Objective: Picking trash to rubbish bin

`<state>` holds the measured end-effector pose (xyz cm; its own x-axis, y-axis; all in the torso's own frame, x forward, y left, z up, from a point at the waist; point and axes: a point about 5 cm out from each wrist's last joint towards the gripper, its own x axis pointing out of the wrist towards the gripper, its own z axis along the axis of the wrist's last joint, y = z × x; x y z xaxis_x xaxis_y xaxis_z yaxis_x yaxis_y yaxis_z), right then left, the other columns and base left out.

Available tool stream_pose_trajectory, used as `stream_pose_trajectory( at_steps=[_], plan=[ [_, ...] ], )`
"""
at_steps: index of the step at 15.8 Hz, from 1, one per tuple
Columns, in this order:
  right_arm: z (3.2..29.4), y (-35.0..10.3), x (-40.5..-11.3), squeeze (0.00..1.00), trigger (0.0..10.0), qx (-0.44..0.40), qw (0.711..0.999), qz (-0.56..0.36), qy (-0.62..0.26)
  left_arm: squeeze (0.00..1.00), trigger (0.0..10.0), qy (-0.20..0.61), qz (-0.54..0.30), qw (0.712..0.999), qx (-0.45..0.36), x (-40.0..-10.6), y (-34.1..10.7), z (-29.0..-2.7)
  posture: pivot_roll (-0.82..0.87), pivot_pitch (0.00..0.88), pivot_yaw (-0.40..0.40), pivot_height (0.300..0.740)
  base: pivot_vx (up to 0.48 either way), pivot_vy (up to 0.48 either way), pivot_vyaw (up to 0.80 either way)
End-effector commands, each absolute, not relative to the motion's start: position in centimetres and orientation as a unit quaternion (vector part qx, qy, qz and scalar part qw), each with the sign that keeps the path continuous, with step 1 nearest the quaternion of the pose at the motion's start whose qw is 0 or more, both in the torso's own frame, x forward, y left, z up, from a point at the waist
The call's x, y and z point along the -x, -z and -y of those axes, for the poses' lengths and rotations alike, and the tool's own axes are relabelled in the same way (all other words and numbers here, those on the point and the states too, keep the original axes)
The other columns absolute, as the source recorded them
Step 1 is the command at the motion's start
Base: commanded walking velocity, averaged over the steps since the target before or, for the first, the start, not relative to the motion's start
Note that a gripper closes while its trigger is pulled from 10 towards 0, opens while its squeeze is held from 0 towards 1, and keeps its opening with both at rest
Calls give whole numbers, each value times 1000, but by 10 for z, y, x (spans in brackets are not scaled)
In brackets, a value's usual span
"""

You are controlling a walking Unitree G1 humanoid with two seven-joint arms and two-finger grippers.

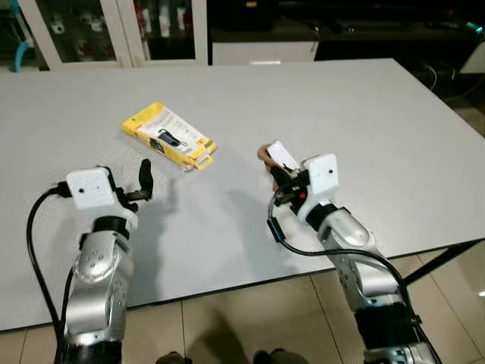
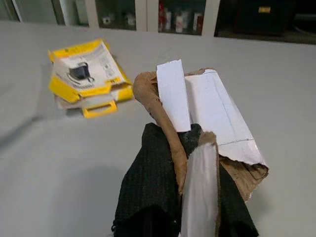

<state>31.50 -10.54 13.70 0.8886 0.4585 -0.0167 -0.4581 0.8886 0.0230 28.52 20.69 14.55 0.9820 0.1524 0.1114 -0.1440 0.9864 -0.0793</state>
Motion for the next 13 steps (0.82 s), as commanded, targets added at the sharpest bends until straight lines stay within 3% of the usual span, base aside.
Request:
stream_pose_trajectory(
  at_steps=[1,8,13],
  plan=[
    [111,-140,-312,0,10000,-13,974,-8,-226,0,10000,-77,57,995,35,-290,-146,-208,-62,190,-36,740,0,0,0],
    [127,-139,-293,0,10000,-6,979,-20,-203,0,10000,-54,51,996,42,-320,-146,-207,-156,269,-9,740,0,0,0],
    [151,-144,-274,0,10000,8,986,-29,-165,0,10000,-28,67,993,95,-361,-161,-196,-269,326,-5,740,0,0,0]
  ],
)
